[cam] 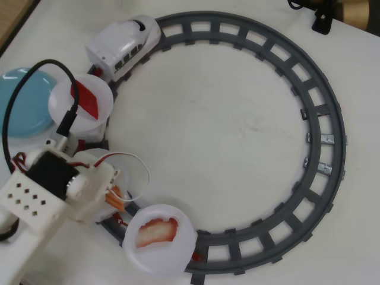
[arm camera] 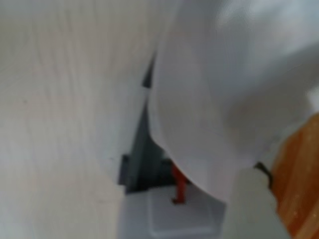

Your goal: Pick up the sushi from the Shinkansen and put it on the blue dish

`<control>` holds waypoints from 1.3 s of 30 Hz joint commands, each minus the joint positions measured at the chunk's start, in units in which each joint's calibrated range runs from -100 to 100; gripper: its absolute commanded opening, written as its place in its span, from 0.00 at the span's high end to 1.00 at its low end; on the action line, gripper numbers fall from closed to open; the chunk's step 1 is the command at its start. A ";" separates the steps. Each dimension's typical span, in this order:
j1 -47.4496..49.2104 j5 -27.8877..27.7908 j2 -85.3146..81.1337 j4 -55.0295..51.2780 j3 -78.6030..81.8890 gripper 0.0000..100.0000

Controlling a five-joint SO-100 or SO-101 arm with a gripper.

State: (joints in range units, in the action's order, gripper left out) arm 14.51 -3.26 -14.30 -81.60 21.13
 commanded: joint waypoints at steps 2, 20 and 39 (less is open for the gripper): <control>1.07 0.02 -0.34 -2.18 -11.04 0.97; 29.59 2.16 12.27 -0.82 -26.73 0.97; 42.18 1.59 44.29 -0.14 -56.30 0.97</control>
State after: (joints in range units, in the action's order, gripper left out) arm 56.44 -1.55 27.54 -82.35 -28.09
